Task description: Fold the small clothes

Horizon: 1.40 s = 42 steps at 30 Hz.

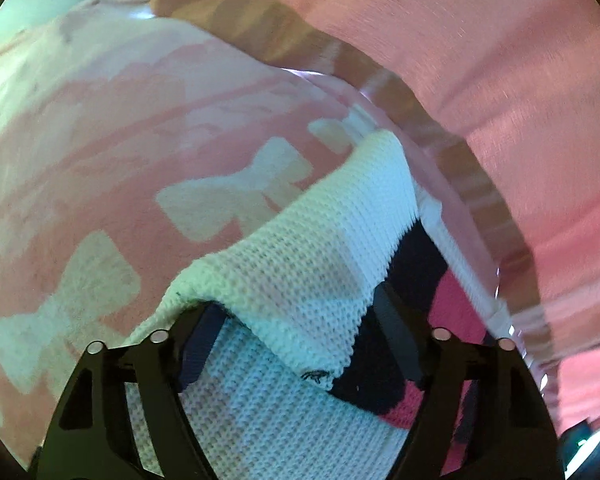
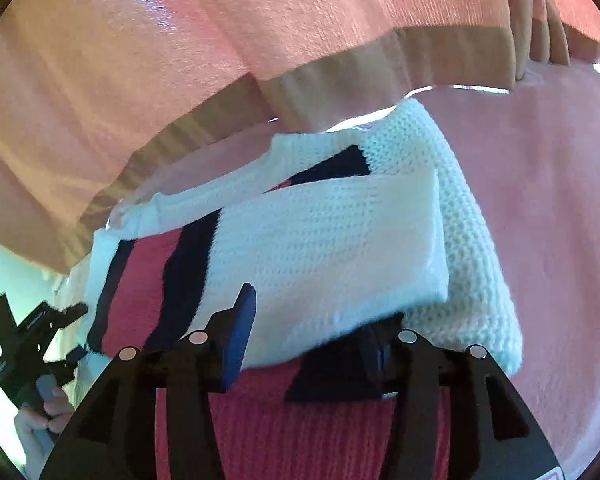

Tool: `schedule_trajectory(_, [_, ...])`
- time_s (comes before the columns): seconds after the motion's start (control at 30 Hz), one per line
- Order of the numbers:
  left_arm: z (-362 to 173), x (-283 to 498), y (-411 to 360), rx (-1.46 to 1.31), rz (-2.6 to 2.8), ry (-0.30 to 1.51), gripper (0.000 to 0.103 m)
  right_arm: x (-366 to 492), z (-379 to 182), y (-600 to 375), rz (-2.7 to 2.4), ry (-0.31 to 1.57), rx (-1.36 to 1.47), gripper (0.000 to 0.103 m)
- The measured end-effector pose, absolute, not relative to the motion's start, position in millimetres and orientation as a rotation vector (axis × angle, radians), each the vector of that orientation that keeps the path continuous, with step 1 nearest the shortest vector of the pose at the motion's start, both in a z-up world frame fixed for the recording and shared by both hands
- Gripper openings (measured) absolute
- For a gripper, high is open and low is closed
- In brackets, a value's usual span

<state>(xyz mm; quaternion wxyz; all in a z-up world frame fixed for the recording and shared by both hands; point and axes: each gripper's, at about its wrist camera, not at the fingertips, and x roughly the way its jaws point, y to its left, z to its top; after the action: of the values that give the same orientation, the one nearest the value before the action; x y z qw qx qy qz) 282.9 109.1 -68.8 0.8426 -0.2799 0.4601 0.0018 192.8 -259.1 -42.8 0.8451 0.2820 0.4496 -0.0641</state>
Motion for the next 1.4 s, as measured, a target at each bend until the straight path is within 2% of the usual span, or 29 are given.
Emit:
schedule_trajectory(0.03, [-69, 283, 111, -0.595, 0.026, 0.969, 0.052, 195, -45, -260, -0.145, 0.948, 0.595, 0.030])
schedule_trajectory(0.07, [-70, 283, 115, -0.610, 0.055, 0.959, 0.044, 199, -45, -261, -0.153, 0.946, 0.585, 0.016])
schedule_trajectory(0.1, [-70, 283, 117, -0.622, 0.059, 0.953, 0.030, 204, -43, -261, -0.136, 0.947, 0.584, 0.007])
schedule_trajectory(0.13, [-70, 284, 119, -0.631, 0.056, 0.946, 0.015, 205, -36, -263, -0.126, 0.930, 0.593, 0.007])
schedule_trajectory(0.2, [-61, 285, 120, -0.610, 0.061, 0.905, 0.011, 198, 2, -265, -0.065, 0.797, 0.605, 0.006])
schedule_trajectory(0.27, [-50, 282, 120, -0.579, 0.075, 0.849, 0.010, 187, 47, -261, 0.003, 0.645, 0.575, 0.006])
schedule_trajectory(0.33, [-48, 282, 119, -0.558, 0.094, 0.837, 0.010, 182, 54, -261, 0.028, 0.609, 0.538, 0.006])
schedule_trajectory(0.4, [-59, 283, 115, -0.516, 0.131, 0.865, 0.010, 196, 6, -261, -0.037, 0.784, 0.459, 0.006])
schedule_trajectory(0.47, [-78, 284, 114, -0.494, 0.157, 0.921, 0.010, 205, -49, -270, -0.080, 0.977, 0.502, 0.006])
schedule_trajectory(0.63, [-79, 279, 112, -0.460, 0.146, 0.899, 0.012, 187, -25, -275, -0.032, 0.833, 0.578, 0.006])
schedule_trajectory(0.7, [-81, 280, 113, -0.451, 0.146, 0.899, 0.012, 197, -54, -276, -0.064, 0.953, 0.519, 0.004])
schedule_trajectory(0.77, [-80, 280, 112, -0.443, 0.153, 0.897, 0.013, 192, -49, -284, -0.049, 0.930, 0.540, 0.005])
schedule_trajectory(0.8, [-79, 279, 112, -0.443, 0.156, 0.898, 0.013, 190, -42, -284, -0.064, 0.931, 0.532, 0.009])
schedule_trajectory(0.83, [-79, 279, 111, -0.440, 0.157, 0.898, 0.013, 186, -32, -286, -0.091, 0.923, 0.514, 0.020])
schedule_trajectory(0.87, [-79, 280, 112, -0.441, 0.154, 0.899, 0.013, 177, -19, -287, -0.136, 0.906, 0.481, 0.025])
schedule_trajectory(1.03, [-81, 277, 115, -0.460, 0.142, 0.899, 0.013, 154, 35, -280, -0.223, 0.774, 0.357, 0.026])
schedule_trajectory(1.13, [-80, 275, 114, -0.455, 0.142, 0.895, 0.013, 185, 53, -238, -0.012, 0.815, 0.334, 0.026])
schedule_trajectory(1.23, [-79, 274, 117, -0.463, 0.137, 0.897, 0.013, 233, 48, -178, 0.160, 0.857, 0.281, 0.026])
schedule_trajectory(1.4, [-83, 275, 122, -0.458, 0.116, 0.894, 0.013, 315, 0, -74, 0.311, 0.949, 0.173, 0.025])
